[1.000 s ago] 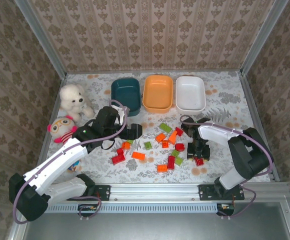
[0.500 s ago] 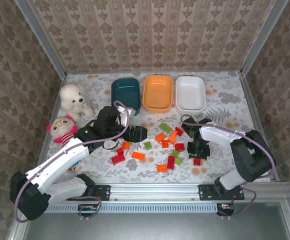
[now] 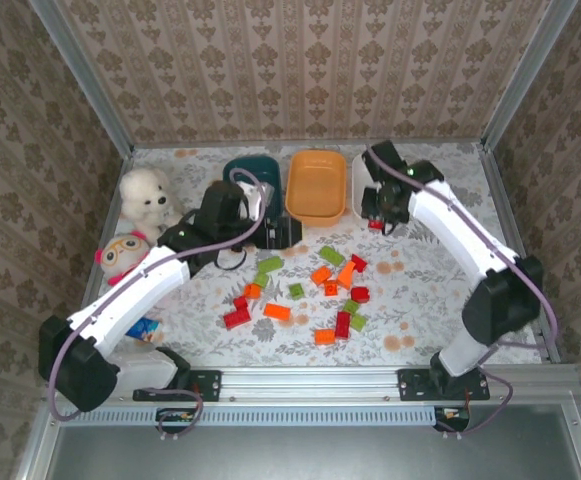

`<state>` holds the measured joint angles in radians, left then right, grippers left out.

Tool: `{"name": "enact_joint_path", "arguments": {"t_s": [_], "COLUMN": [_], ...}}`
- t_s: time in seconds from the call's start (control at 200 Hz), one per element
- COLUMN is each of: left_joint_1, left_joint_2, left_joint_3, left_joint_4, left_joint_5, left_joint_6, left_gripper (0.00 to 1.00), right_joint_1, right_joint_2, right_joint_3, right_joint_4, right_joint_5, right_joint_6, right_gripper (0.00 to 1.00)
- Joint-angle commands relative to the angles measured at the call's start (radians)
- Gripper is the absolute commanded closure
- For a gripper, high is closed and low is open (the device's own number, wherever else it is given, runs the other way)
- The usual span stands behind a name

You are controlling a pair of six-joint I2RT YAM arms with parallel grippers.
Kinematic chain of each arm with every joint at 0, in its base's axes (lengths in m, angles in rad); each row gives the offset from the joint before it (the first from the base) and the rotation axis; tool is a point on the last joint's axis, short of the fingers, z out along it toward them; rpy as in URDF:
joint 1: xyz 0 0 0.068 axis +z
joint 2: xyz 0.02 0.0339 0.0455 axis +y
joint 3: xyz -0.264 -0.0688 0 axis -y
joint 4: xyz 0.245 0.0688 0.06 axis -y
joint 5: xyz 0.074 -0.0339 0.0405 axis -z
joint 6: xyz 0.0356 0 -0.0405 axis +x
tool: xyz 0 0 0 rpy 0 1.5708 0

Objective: Sort the legos into containers by color

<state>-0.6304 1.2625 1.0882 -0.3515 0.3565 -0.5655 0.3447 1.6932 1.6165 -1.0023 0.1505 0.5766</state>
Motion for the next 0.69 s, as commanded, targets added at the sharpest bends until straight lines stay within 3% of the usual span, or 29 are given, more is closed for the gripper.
{"name": "enact_joint_path", "arguments": {"t_s": [0.0, 0.285, 0.525, 0.69], "left_joint_1": [0.051, 0.101, 0.103, 0.103], "left_joint_2": [0.062, 0.187, 0.157, 0.152], "left_joint_3": [0.063, 0.170, 0.133, 0.129], "left_joint_4": [-0.035, -0.026, -0.059, -0.086], "left_joint_5": [-0.104, -0.089, -0.094, -0.099], "left_joint_6": [-0.053, -0.062, -0.070, -0.065], "left_gripper": [0.00, 0.00, 0.00, 0.01], "right_joint_1": [-0.062, -0.169, -0.209, -0.217], "right_joint_2": [0.193, 0.606, 0.768, 0.786], "right_joint_3": [0.137, 0.501, 0.626, 0.647], "right_joint_4": [-0.019, -0.020, -0.047, -0.057], "right_joint_5": [0.021, -0.022, -0.036, -0.055], "right_joint_6": [-0.057, -0.118, -0.125, -0.119], "right_gripper": [0.69, 0.67, 0.61, 0.46]}}
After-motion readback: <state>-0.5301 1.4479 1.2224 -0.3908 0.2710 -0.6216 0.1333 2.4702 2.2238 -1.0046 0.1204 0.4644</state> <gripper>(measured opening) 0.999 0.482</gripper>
